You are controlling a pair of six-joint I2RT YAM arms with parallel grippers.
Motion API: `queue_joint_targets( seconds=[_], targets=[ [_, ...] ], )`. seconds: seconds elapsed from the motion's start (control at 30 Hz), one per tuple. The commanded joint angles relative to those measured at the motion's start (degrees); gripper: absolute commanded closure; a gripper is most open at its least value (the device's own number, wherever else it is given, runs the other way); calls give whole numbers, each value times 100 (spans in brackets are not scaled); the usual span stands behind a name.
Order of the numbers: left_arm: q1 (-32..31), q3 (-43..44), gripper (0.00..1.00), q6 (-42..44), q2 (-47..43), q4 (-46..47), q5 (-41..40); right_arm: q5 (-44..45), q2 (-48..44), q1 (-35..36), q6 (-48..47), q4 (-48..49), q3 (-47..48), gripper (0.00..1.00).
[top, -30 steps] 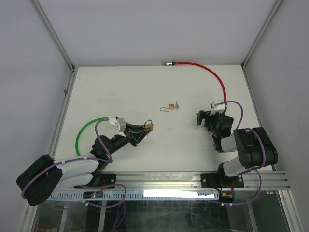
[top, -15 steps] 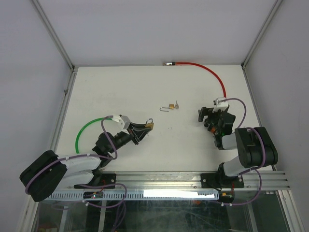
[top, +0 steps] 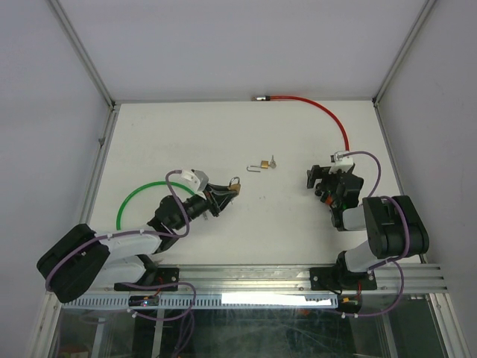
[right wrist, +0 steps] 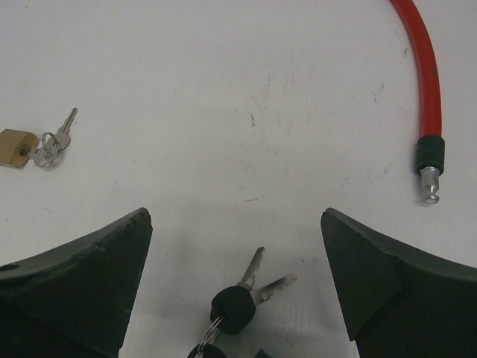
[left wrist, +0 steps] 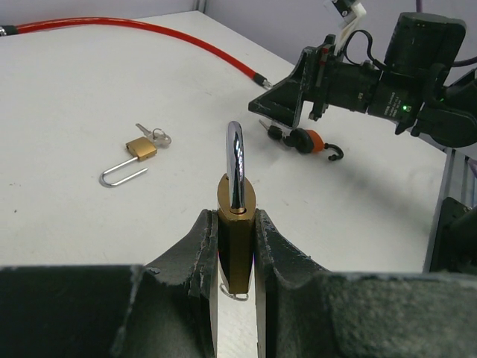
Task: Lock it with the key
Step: Place the key at the center of the board.
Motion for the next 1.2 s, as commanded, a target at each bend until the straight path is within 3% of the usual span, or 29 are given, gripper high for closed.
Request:
queue_joint_targets(
  seconds=[0.0, 0.7, 1.17],
  targets=[
    [49, 368, 100, -50, 101, 294, -164, 120, 40, -33, 60, 319, 151, 0],
    [47, 180, 100, 55, 74, 375, -277, 120, 22, -32, 60, 272, 152, 0],
    [50, 171, 100, 6, 438, 721, 339, 124, 16, -34, 60, 267, 156, 0]
  ],
)
